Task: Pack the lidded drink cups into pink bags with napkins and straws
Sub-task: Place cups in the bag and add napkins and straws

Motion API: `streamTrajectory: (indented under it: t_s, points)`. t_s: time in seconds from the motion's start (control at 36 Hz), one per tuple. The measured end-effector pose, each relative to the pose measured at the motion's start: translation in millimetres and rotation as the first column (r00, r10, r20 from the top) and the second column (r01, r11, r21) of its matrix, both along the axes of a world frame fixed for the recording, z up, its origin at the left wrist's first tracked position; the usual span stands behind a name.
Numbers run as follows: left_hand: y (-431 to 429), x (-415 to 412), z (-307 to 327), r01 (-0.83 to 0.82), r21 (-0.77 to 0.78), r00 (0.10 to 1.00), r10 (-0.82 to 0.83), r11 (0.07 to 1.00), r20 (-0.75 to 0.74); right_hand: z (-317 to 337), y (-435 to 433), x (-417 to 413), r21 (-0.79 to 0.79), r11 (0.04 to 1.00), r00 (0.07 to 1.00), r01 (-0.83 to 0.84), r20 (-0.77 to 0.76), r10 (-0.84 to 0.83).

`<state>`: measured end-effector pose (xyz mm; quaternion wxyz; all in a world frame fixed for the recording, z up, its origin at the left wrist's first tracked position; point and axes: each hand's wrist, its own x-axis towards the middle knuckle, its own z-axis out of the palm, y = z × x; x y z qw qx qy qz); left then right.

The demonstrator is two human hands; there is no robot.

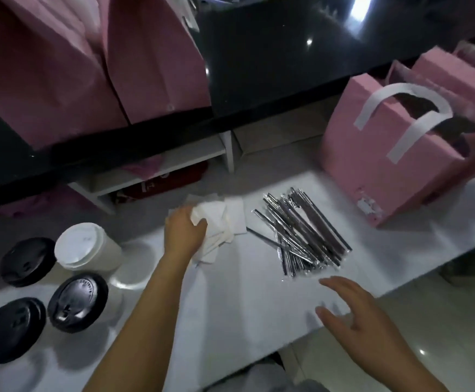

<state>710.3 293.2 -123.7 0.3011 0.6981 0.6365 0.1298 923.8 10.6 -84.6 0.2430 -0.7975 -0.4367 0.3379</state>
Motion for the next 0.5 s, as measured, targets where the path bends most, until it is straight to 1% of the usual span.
streamTrajectory:
  t_s: [0.08,0.14,0.28,0.36,0.44,0.5]
  points:
    - [17.6,-6.4,-12.7,-0.039,0.033,0.996,0.042,0.999,-0.079,-2.7,19.4,13.5,-0.011,1.0,0.999,-0.016,-0.034,0.015]
    - [21.7,-10.2,-21.2,-0.068,0.048,0.994,0.072,0.997,-0.08,-5.3,30.3,21.1,-0.002,1.0,0.999,-0.015,-0.049,0.015]
    - [10.2,-8.2,-20.7,-0.146,0.152,0.989,0.143,0.977,0.029,-9.2,50.2,35.9,-0.009,0.998,0.996,-0.056,-0.076,0.055]
    - [5.4,-5.3,-15.4,-0.222,0.143,0.967,0.199,0.965,0.158,-12.0,63.4,44.6,-0.023,0.996,0.992,-0.08,-0.103,0.078]
    - [1.7,-2.7,-7.2,-0.266,0.162,0.945,0.225,0.95,0.237,-13.5,80.0,52.9,0.018,0.989,0.981,-0.147,-0.125,0.148]
    - [-1.0,-0.9,0.8,-0.297,0.148,0.927,0.248,0.943,0.282,-12.0,90.7,56.0,0.042,0.981,0.969,-0.19,-0.151,0.194]
